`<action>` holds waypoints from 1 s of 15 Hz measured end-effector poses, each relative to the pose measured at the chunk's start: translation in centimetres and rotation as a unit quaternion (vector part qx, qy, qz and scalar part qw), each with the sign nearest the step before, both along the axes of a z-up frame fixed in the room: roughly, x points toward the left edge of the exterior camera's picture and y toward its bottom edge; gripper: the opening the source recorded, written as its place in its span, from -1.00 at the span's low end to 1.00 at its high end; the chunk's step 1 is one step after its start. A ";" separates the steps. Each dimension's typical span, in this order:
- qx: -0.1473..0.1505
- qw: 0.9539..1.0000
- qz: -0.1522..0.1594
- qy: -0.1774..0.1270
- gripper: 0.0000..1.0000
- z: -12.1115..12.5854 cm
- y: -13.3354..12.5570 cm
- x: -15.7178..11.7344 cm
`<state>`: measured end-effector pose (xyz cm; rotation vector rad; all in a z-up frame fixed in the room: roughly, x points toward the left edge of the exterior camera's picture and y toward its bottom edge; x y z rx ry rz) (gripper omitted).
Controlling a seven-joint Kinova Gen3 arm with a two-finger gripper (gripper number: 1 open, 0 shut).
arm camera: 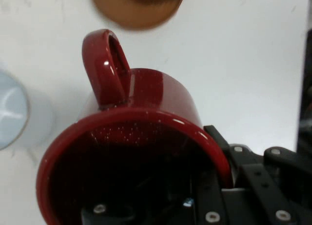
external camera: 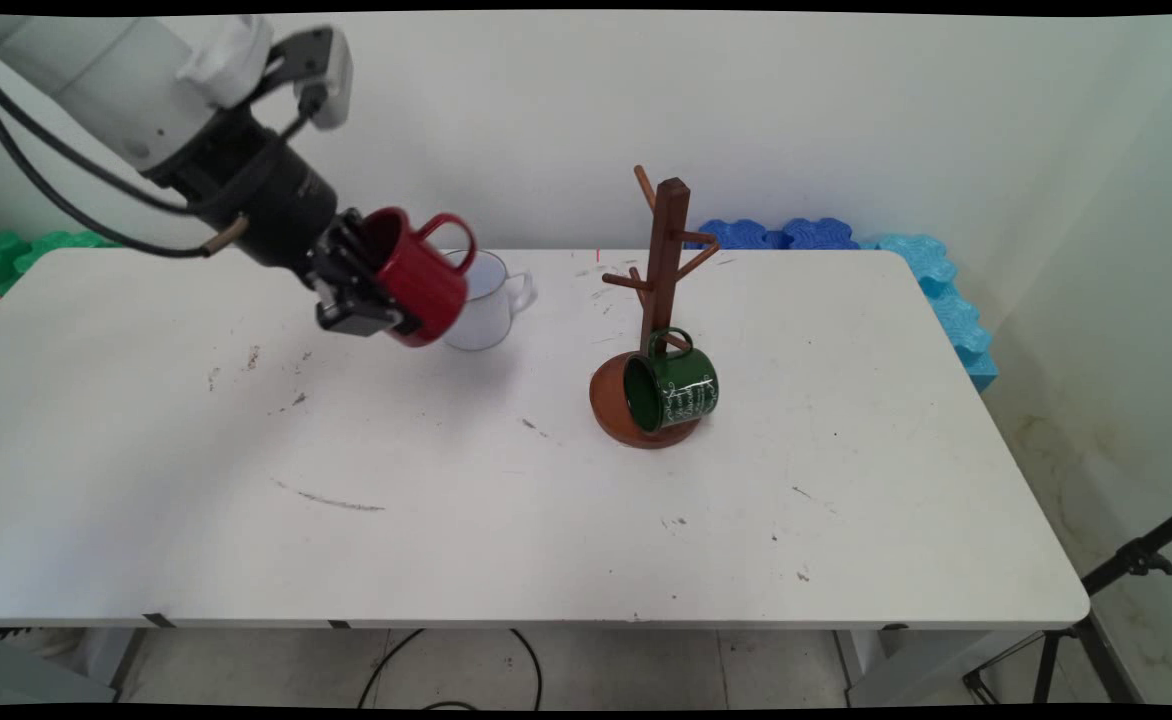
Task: Place the picked object on the table
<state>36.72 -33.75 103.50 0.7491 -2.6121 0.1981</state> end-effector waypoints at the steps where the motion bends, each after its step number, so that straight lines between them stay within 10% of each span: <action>1: 0.002 1.000 -0.007 -0.018 -1.00 -0.7 -0.5 0.6; 7: 0.023 0.995 -0.036 -0.090 -1.00 -5.7 -3.1 1.6; 15: 0.053 0.991 -0.031 -0.116 -1.00 -11.8 -7.4 -1.6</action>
